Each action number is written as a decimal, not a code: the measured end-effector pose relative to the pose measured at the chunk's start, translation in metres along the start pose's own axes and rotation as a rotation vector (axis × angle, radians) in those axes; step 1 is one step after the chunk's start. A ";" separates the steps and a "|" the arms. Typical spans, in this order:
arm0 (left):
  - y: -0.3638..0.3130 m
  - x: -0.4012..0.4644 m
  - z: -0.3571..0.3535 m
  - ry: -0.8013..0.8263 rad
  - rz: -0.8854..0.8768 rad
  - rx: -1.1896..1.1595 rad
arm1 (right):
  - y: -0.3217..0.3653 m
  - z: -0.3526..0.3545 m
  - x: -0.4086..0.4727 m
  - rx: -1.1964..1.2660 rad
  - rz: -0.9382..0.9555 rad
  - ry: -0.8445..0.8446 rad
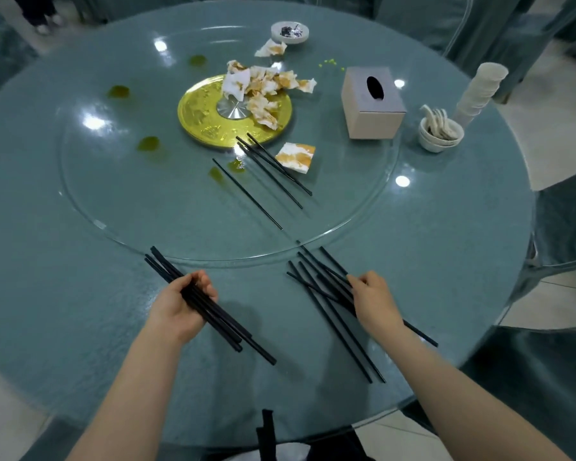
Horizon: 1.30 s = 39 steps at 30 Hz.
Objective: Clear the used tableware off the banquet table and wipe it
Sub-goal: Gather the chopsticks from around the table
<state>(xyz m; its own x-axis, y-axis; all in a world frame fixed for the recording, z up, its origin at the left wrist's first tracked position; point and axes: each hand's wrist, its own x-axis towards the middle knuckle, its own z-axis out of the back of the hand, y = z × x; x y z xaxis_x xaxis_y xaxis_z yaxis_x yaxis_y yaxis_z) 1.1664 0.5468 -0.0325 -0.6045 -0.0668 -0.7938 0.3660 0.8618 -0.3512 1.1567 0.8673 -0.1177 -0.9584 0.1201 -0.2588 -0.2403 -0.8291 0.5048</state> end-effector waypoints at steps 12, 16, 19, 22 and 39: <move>0.005 0.004 0.000 -0.057 0.016 0.019 | 0.007 -0.013 -0.008 -0.526 0.117 0.120; 0.006 0.006 0.003 -0.067 0.016 0.018 | 0.000 -0.006 -0.010 -0.440 0.219 0.135; 0.007 0.009 0.004 -0.060 0.022 0.031 | -0.001 -0.003 -0.011 -0.502 0.210 0.167; 0.007 0.010 0.004 -0.055 0.022 0.026 | 0.000 -0.005 -0.012 -0.591 0.240 0.210; 0.001 0.004 0.005 -0.031 -0.003 -0.039 | -0.006 -0.011 -0.016 -0.606 0.311 0.245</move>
<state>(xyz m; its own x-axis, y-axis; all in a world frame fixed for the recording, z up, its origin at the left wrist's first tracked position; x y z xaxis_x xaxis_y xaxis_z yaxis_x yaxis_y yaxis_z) 1.1676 0.5446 -0.0382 -0.5833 -0.0839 -0.8079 0.3361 0.8806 -0.3341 1.1748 0.8643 -0.1259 -0.8897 -0.2373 -0.3902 0.2333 -0.9707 0.0583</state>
